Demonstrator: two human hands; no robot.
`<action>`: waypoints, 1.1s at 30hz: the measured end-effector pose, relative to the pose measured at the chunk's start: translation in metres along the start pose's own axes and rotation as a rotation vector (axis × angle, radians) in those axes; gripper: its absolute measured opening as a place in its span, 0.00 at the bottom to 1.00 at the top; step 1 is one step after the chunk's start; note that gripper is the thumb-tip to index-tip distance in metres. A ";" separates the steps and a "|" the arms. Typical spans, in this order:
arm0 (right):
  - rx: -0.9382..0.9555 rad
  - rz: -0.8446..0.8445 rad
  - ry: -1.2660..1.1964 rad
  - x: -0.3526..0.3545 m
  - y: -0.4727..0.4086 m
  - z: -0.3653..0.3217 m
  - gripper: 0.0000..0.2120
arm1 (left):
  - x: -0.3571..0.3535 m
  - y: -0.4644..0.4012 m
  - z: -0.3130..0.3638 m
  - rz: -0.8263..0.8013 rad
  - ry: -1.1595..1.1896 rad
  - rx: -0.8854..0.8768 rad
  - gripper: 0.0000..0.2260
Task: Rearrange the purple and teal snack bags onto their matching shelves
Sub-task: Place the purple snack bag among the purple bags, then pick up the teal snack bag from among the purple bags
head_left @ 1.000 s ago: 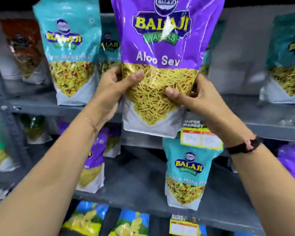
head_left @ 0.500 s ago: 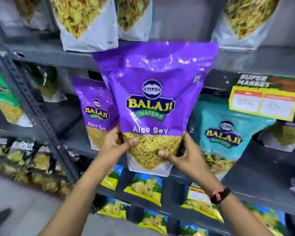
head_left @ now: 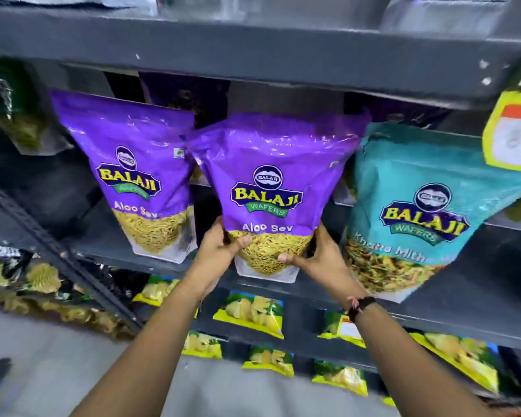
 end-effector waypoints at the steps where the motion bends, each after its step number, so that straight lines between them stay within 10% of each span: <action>1: -0.009 0.003 -0.001 -0.001 -0.001 0.005 0.34 | 0.000 -0.004 -0.005 0.005 -0.008 0.020 0.17; 8: -0.013 0.083 -0.018 0.008 0.013 -0.004 0.44 | 0.009 0.013 0.005 0.295 -0.021 -0.072 0.23; 12: 0.213 0.213 0.146 0.054 0.055 -0.050 0.31 | -0.005 0.073 0.040 0.622 -0.149 -0.380 0.21; 15: 0.312 0.465 0.297 0.118 0.089 -0.066 0.21 | -0.069 0.084 0.061 0.427 -0.331 -0.576 0.14; 18: 0.174 0.651 0.178 0.173 0.104 -0.039 0.26 | -0.133 0.064 0.044 0.084 -0.394 -0.394 0.20; 22: -0.139 0.302 0.102 0.189 0.086 0.030 0.46 | -0.178 0.037 -0.003 -0.049 -0.488 -0.094 0.43; 25: -0.246 -0.035 -0.017 0.163 0.079 0.059 0.44 | -0.192 0.018 -0.016 -0.155 -0.370 -0.009 0.42; 33: -0.273 0.080 0.004 0.160 0.092 0.054 0.30 | -0.180 0.012 -0.015 -0.173 -0.379 0.002 0.29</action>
Point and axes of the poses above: each hand's wrist, its own y-axis away from the middle knuckle, its own x-axis out of the back of the hand, z = x × y, the point moved 9 cm from there along -y, towards the middle knuckle, and after that the axes turned 12 degrees about x, right-handed, at the moved point
